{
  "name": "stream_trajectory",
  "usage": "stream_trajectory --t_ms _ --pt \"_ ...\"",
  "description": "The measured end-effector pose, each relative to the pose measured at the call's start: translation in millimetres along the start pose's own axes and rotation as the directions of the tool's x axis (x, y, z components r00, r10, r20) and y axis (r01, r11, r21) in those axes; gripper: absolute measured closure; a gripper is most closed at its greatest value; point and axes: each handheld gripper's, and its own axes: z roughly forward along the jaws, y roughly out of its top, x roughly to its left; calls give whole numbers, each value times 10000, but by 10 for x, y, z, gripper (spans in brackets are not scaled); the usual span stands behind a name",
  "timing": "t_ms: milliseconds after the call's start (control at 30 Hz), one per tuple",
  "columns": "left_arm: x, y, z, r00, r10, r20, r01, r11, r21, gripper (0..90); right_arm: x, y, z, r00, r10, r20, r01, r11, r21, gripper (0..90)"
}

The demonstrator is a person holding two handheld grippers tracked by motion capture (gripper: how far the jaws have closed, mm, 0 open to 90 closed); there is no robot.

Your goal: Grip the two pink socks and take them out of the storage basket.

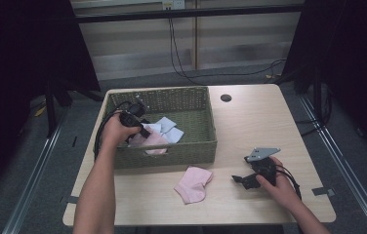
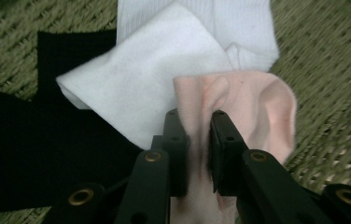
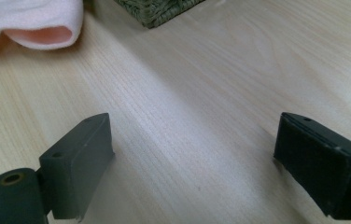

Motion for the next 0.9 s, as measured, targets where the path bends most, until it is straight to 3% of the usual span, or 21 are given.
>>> stream_trajectory --t_ms 500,567,667,900 --pt "-113 92 -225 9996 64 290 -55 9995 -311 794 0 0 0 10000 2 0 -2 10000 2 107" --pt "-108 88 -209 9996 -96 263 106 9993 -365 792 0 0 0 10000 2 1 -2 10000 2 107" --pt "-104 91 -142 10000 -4 94 6 9998 -201 772 0 0 0 10000 1 0 -1 10000 2 107" --pt "-59 44 -62 9990 -328 301 333 9993 -186 728 0 0 0 10000 0 0 0 10000 2 107"
